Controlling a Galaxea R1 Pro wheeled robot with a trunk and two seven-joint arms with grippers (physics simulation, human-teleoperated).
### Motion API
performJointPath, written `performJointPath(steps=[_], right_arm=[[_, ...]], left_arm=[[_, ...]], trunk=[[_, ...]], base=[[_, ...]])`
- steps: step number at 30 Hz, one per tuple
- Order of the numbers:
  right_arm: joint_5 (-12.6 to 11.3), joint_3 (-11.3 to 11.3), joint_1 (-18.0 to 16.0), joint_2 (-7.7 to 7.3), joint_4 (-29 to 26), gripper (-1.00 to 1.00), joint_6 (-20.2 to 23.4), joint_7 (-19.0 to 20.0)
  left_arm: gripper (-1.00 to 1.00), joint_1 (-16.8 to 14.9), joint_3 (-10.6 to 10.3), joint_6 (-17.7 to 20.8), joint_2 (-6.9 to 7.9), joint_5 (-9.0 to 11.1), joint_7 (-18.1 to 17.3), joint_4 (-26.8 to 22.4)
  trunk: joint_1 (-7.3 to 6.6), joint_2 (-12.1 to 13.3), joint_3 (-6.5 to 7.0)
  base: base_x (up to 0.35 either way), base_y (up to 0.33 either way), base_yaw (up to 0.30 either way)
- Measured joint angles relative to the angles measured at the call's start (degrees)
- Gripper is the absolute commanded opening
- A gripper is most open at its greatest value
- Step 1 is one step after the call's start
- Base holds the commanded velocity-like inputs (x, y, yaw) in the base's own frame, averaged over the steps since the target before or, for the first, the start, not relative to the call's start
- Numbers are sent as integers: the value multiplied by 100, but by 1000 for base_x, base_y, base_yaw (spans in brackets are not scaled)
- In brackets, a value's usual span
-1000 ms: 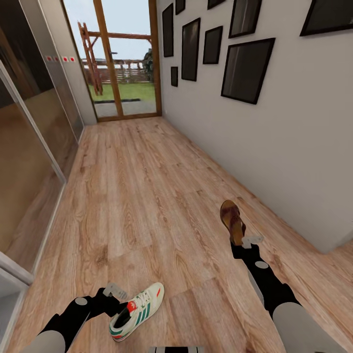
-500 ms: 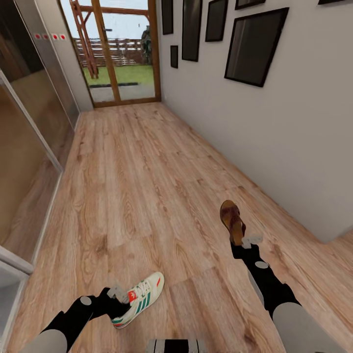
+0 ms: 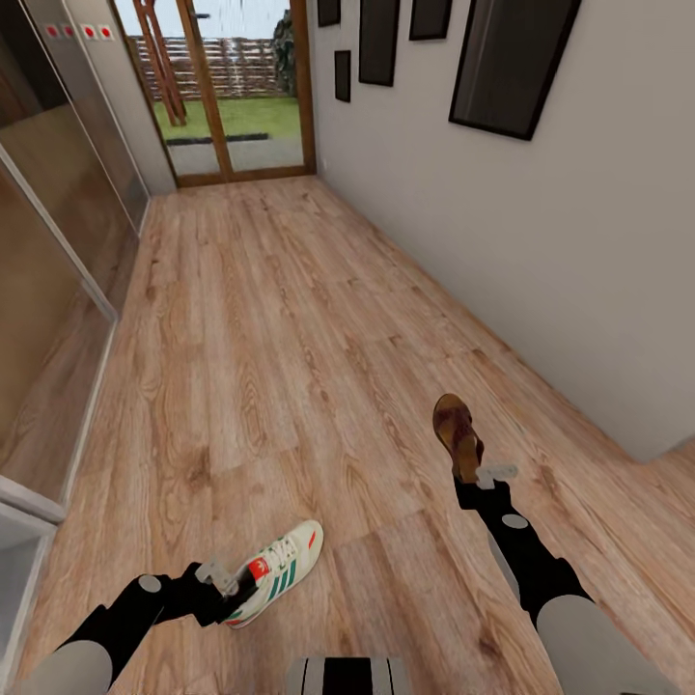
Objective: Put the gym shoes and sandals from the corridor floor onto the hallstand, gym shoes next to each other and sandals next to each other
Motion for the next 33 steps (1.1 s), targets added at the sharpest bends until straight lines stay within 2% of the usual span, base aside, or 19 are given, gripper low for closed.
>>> performJointPath(steps=[7,16,21,33], right_arm=[[0,0,-3,-2,-7,-100,0,0],[0,4,-4,-8,-151,-100,1,0],[0,6,2,-8,-268,-100,6,0],[0,-9,-2,-13,-281,-100,8,0]], left_arm=[[100,-29,-4,32,49,-2,-193,-244],[100,-48,-8,128,51,-9,-209,-396],[100,-27,-19,152,17,-19,-212,-480],[100,-2,-23,155,10,-18,-207,-488]], trunk=[[0,0,-12],[24,-12,-266],[23,-12,-287],[52,-27,-591]], base=[[0,0,0],[0,0,0],[0,0,0],[0,0,0]])
